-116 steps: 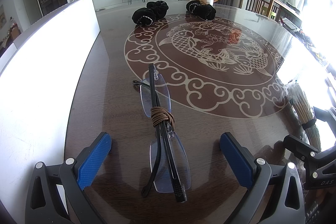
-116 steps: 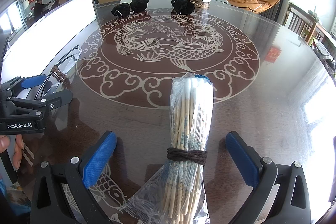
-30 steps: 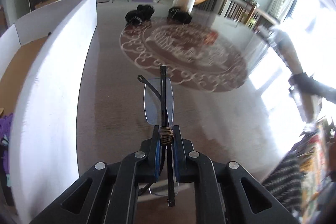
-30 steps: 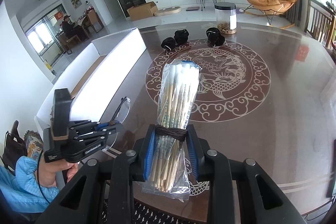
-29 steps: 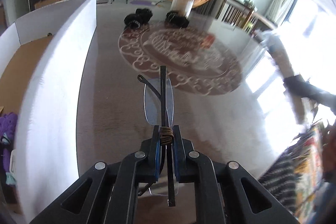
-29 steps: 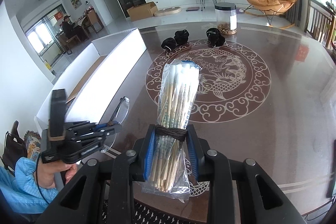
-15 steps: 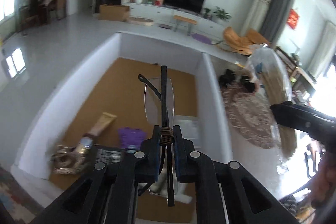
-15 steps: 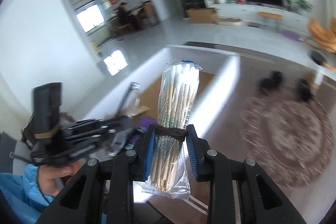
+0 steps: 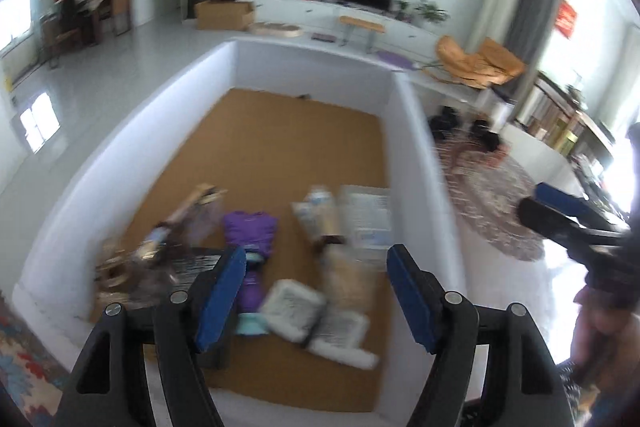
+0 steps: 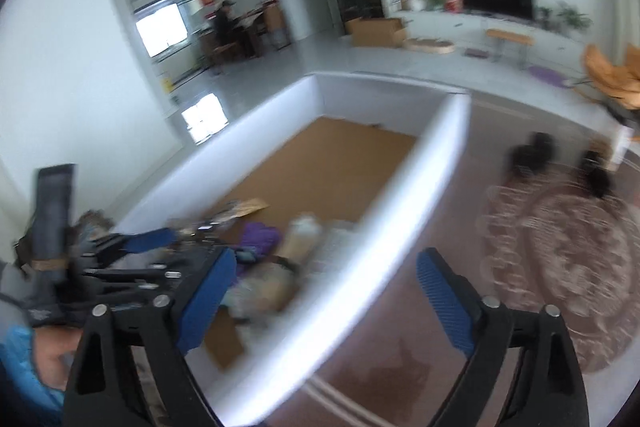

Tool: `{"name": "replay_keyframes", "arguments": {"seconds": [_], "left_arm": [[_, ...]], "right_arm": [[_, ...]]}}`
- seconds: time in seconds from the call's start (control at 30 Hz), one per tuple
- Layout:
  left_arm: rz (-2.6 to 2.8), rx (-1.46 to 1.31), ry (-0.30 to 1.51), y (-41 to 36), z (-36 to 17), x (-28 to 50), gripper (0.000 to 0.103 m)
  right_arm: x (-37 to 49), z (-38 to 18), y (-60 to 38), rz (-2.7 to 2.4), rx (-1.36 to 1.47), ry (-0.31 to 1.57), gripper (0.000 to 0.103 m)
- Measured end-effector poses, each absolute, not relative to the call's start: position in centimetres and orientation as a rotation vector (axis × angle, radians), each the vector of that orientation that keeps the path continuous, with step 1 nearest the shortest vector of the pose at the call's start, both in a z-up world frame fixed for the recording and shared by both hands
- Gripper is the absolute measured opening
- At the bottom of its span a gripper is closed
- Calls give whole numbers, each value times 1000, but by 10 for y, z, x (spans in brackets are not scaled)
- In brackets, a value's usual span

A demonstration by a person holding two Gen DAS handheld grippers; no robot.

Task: Organize objects
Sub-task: 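Carry the glasses and stick bundle to the cardboard box and release both, then move the left tool to a black plush toy and close on it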

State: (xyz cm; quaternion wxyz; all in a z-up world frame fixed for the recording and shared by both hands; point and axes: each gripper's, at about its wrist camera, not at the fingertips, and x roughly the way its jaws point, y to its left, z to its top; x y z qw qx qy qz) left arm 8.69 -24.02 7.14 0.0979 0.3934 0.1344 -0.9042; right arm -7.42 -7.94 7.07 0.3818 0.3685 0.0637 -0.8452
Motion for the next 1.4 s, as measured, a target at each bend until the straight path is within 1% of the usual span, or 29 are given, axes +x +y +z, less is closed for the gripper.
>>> {"name": "replay_keyframes", "arguments": {"seconds": [0.03, 0.13, 0.23, 0.27, 0.3, 0.43, 0.5, 0.6, 0.7, 0.8, 0.83, 0.97, 1.0, 1.03, 1.07, 1.17, 1.23, 1.4], "left_arm": [[-2719, 1173, 389, -227, 75, 83, 72], [-2874, 1245, 358, -173, 85, 72, 73], [-2995, 1332, 301, -119, 86, 63, 83], [-3021, 1364, 278, -102, 83, 60, 88], [-3043, 1395, 255, -87, 79, 57, 90], [-3123, 1409, 200, -41, 43, 37, 90], [-3094, 1374, 195, -35, 22, 25, 90], [-2976, 1431, 182, -24, -8, -2, 90], [-2920, 1479, 151, -20, -25, -22, 90], [-2860, 1526, 98, -16, -40, -36, 90], [-2844, 1529, 77, -15, -43, -42, 90], [-2823, 1525, -1, -23, -46, -46, 90], [-2812, 1525, -53, -20, -48, -51, 93], [-2823, 1531, -66, -20, -48, -55, 94], [-2822, 1543, -66, -19, -46, -59, 98], [-2783, 1606, -59, -21, -43, -82, 98], [-2779, 1611, -18, -26, -32, -106, 98], [-2784, 1571, 35, -55, -5, -203, 98]], "right_arm": [[-83, 62, -58, -2228, 954, 177, 100], [-115, 26, 3, -2400, 1079, 229, 101], [-141, -11, 63, -2516, 1232, 241, 101], [-148, -19, 80, -2541, 1272, 241, 101], [-155, -30, 99, -2569, 1316, 236, 101], [-164, -46, 139, -2631, 1379, 252, 101], [-166, -48, 148, -2645, 1394, 245, 101], [-171, -48, 160, -2657, 1388, 226, 101], [-176, -48, 165, -2667, 1367, 227, 103], [-181, -52, 170, -2645, 1376, 147, 103], [-181, -52, 171, -2649, 1377, 146, 103], [-176, -52, 167, -2657, 1374, 150, 103], [-176, -53, 167, -2660, 1377, 144, 103], [-175, -53, 167, -2661, 1376, 143, 103], [-175, -53, 167, -2661, 1376, 142, 103], [-175, -53, 168, -2664, 1378, 138, 103], [-174, -53, 167, -2665, 1377, 137, 103], [-175, -52, 168, -2665, 1377, 136, 103]]}}
